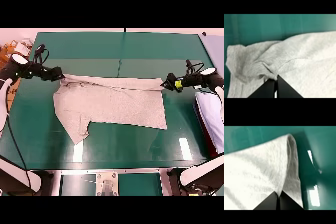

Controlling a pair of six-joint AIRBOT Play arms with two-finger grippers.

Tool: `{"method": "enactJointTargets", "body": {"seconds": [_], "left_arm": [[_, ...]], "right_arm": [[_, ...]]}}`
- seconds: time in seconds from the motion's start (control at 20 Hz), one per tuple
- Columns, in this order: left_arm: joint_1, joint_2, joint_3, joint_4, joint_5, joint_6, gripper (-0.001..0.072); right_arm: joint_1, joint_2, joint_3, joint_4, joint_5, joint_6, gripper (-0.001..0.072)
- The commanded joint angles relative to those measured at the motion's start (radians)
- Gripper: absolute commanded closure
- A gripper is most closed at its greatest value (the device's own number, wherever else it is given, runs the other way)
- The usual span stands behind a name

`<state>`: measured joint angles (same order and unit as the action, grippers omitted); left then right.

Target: Fold the shirts.

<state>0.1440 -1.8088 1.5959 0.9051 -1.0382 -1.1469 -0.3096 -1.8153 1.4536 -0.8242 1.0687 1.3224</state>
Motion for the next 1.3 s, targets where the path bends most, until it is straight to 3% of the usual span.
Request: {"method": "enactJointTargets", "body": {"seconds": [0.0, 0.1, 0.15, 0.2, 0.25, 0.3, 0.35, 0.4, 0.45, 0.5, 0.55, 0.65, 0.7, 0.75, 1.0, 1.25], "left_arm": [[0.002, -0.016, -0.007, 0.054, -0.065, -0.026, 0.0687], [0.002, -0.020, -0.015, 0.049, -0.063, -0.031, 0.0686], [0.003, -0.019, -0.014, 0.036, -0.063, -0.031, 0.0684], [0.003, -0.019, -0.007, 0.027, -0.081, -0.031, 0.0495], [0.003, -0.019, 0.006, 0.028, -0.117, -0.031, 0.0214], [0.003, -0.019, 0.028, 0.035, -0.171, -0.031, 0.0169], [0.004, -0.019, 0.055, 0.049, -0.233, -0.031, 0.0169], [0.003, -0.018, 0.087, 0.080, -0.303, -0.031, 0.0170], [0.003, -0.018, 0.117, 0.118, -0.364, -0.045, 0.0179], [0.003, -0.018, 0.142, 0.152, -0.417, -0.071, 0.0321], [0.003, -0.018, 0.164, 0.180, -0.464, -0.087, 0.0482], [0.003, -0.018, 0.185, 0.200, -0.537, -0.113, 0.0678], [0.003, -0.017, 0.185, 0.204, -0.559, -0.127, 0.0686], [0.003, -0.017, 0.184, 0.220, -0.578, -0.144, 0.0686], [0.003, 0.031, 0.134, 0.275, -0.638, -0.214, 0.0687], [0.003, 0.350, -0.265, 0.282, -0.521, -0.219, 0.0688]], "right_arm": [[0.003, 0.001, -0.032, -0.030, 0.032, 0.000, 0.0704], [0.005, 0.000, -0.034, -0.029, 0.032, 0.001, 0.0703], [0.005, 0.001, -0.033, -0.029, 0.033, 0.001, 0.0628], [0.001, 0.002, -0.029, -0.031, 0.036, 0.001, 0.0396], [-0.008, 0.003, -0.019, -0.034, 0.056, 0.005, 0.0268], [-0.024, 0.004, -0.004, -0.034, 0.100, 0.005, 0.0269], [-0.044, 0.004, 0.013, -0.034, 0.153, 0.006, 0.0269], [-0.068, 0.004, 0.029, -0.034, 0.209, 0.013, 0.0298], [-0.090, 0.006, 0.034, -0.034, 0.258, 0.018, 0.0381], [-0.114, 0.010, 0.033, -0.034, 0.306, 0.020, 0.0468], [-0.133, 0.013, 0.029, -0.035, 0.346, 0.020, 0.0506], [-0.161, 0.029, -0.005, -0.035, 0.399, 0.019, 0.0604], [-0.172, 0.048, -0.039, -0.035, 0.399, 0.018, 0.0609], [-0.180, 0.070, -0.076, -0.042, 0.398, 0.003, 0.0701], [-0.184, 0.249, -0.322, -0.092, 0.335, -0.016, 0.0703], [-0.184, 0.615, -0.804, -0.068, 0.147, -0.027, 0.0703]]}}
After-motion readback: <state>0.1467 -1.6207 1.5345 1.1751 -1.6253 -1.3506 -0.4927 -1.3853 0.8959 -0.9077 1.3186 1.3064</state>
